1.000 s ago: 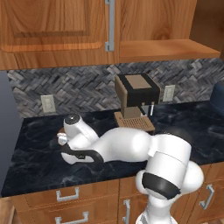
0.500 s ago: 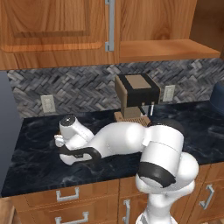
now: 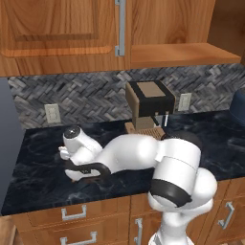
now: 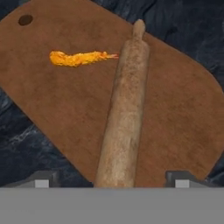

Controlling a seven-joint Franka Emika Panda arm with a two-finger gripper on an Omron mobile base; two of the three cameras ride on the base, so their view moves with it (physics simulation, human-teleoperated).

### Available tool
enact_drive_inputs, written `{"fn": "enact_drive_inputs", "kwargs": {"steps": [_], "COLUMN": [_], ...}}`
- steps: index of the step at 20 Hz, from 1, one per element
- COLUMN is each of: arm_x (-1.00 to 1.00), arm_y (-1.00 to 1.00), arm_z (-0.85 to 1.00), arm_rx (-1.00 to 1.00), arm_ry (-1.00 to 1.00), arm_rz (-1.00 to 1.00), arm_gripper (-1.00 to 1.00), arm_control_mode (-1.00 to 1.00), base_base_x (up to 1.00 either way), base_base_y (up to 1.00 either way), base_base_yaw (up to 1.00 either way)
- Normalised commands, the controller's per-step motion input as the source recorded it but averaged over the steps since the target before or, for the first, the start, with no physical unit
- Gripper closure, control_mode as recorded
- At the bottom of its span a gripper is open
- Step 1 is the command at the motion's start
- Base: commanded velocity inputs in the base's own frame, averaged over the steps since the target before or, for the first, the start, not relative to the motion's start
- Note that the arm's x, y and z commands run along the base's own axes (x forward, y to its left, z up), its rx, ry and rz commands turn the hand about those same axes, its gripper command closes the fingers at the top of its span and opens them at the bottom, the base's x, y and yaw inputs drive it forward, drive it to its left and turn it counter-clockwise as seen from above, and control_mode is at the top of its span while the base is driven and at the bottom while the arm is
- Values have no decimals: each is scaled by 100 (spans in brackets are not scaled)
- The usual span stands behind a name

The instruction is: Open the cabinet, retrieve the rolling pin, and place it next to the meat on the cutting board to prepare for tenderizing.

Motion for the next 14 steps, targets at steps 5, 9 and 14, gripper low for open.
{"fn": "enact_drive_inputs", "kwargs": {"steps": [5, 9, 14], "arm_x": [-29, -42, -40], "arm_y": [0, 7, 4], "arm_z": [43, 69, 85], "arm_rx": [0, 0, -2], "arm_ry": [-13, -12, -8], "arm_rz": [0, 0, 0], "arm_gripper": [-100, -100, -100], "arm_control_mode": [-100, -100, -100], "base_base_x": [0, 0, 0], "base_base_y": [0, 0, 0], "base_base_yaw": [0, 0, 0]}}
